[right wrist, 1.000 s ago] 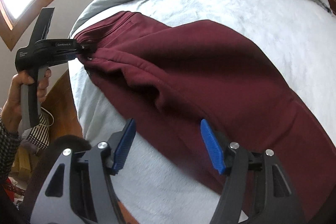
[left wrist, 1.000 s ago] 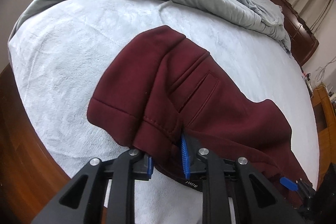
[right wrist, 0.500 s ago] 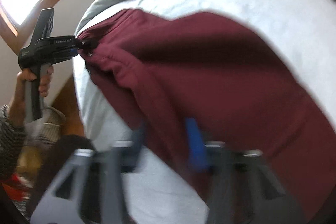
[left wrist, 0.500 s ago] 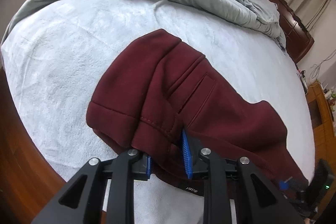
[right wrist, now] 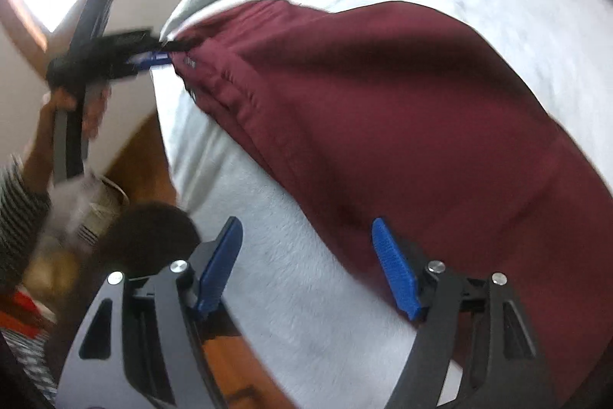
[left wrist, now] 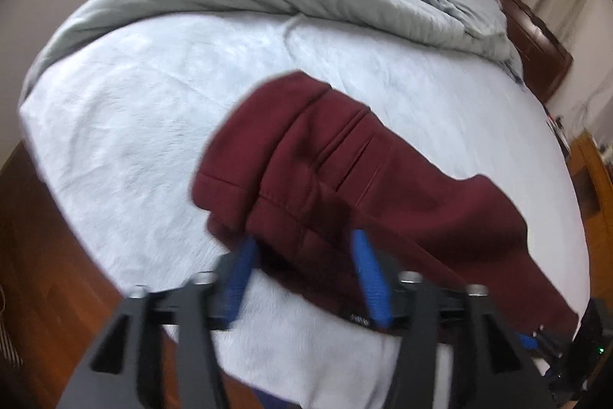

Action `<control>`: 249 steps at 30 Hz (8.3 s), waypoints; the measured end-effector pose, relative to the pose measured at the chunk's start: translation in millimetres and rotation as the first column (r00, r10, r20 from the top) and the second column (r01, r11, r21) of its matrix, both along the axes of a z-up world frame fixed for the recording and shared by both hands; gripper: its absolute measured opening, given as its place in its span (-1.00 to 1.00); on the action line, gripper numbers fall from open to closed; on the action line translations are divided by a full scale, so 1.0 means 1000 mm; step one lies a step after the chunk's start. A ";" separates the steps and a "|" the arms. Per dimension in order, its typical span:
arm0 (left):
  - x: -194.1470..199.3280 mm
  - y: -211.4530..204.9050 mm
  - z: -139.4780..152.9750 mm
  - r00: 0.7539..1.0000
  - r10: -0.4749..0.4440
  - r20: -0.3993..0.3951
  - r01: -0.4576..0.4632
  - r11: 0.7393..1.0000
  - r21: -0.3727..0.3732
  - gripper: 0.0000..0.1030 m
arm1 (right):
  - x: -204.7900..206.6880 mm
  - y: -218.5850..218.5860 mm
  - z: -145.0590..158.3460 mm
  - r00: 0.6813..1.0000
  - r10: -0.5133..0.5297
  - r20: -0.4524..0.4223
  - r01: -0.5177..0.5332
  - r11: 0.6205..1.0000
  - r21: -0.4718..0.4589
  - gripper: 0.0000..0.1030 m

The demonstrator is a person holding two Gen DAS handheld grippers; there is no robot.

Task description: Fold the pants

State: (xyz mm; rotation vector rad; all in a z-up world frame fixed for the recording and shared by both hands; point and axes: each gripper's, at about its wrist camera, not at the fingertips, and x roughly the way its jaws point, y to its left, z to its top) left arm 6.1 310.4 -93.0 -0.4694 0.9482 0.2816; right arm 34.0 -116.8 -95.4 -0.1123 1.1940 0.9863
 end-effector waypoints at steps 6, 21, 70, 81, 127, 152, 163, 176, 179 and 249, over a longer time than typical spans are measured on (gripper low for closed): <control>-0.014 -0.048 0.048 0.994 -0.044 0.102 0.040 0.998 0.040 0.48 | 0.012 -0.090 0.025 0.959 -0.269 -0.093 0.273 0.962 0.033 0.35; 0.089 -0.271 -0.024 0.887 -0.460 -0.043 0.457 0.887 -0.067 0.57 | -0.013 -0.336 0.030 0.594 -0.802 -0.069 0.773 0.592 -0.226 0.40; 0.105 -0.400 -0.052 0.833 -0.548 -0.079 0.551 0.835 0.014 0.70 | 0.008 -0.511 -0.006 0.320 -0.934 -0.160 0.940 0.334 -0.067 -0.10; 0.100 -0.402 -0.033 0.833 -0.553 -0.019 0.553 0.833 -0.028 0.71 | 0.008 -0.500 0.044 0.484 -0.870 0.093 0.875 0.478 -0.080 0.44; 0.091 -0.518 -0.018 0.750 -0.661 -0.002 0.657 0.745 0.118 0.80 | 0.001 -0.531 0.000 0.416 -0.858 -0.302 0.904 0.427 0.033 -0.38; 0.091 -0.523 -0.027 0.758 -0.652 -0.020 0.652 0.756 0.059 0.80 | 0.012 -0.523 -0.037 0.299 -0.818 -0.491 0.944 0.328 0.028 -0.21; 0.090 -0.524 -0.020 0.761 -0.648 -0.013 0.647 0.758 0.084 0.80 | 0.003 -0.510 -0.004 0.369 -0.860 -0.352 0.921 0.390 0.011 -0.84; 0.089 -0.517 -0.021 0.772 -0.635 -0.023 0.635 0.769 0.070 0.80 | -0.018 -0.506 -0.009 0.377 -0.866 -0.328 0.908 0.415 -0.053 0.02; 0.089 -0.517 -0.021 0.773 -0.635 -0.024 0.635 0.770 0.068 0.80 | -0.025 -0.504 -0.018 0.355 -0.850 -0.389 0.912 0.407 -0.057 0.30; 0.090 -0.422 0.004 0.838 -0.546 0.026 0.544 0.838 0.043 0.88 | 0.029 -0.433 0.105 0.382 -0.924 0.018 0.907 0.379 0.183 -0.72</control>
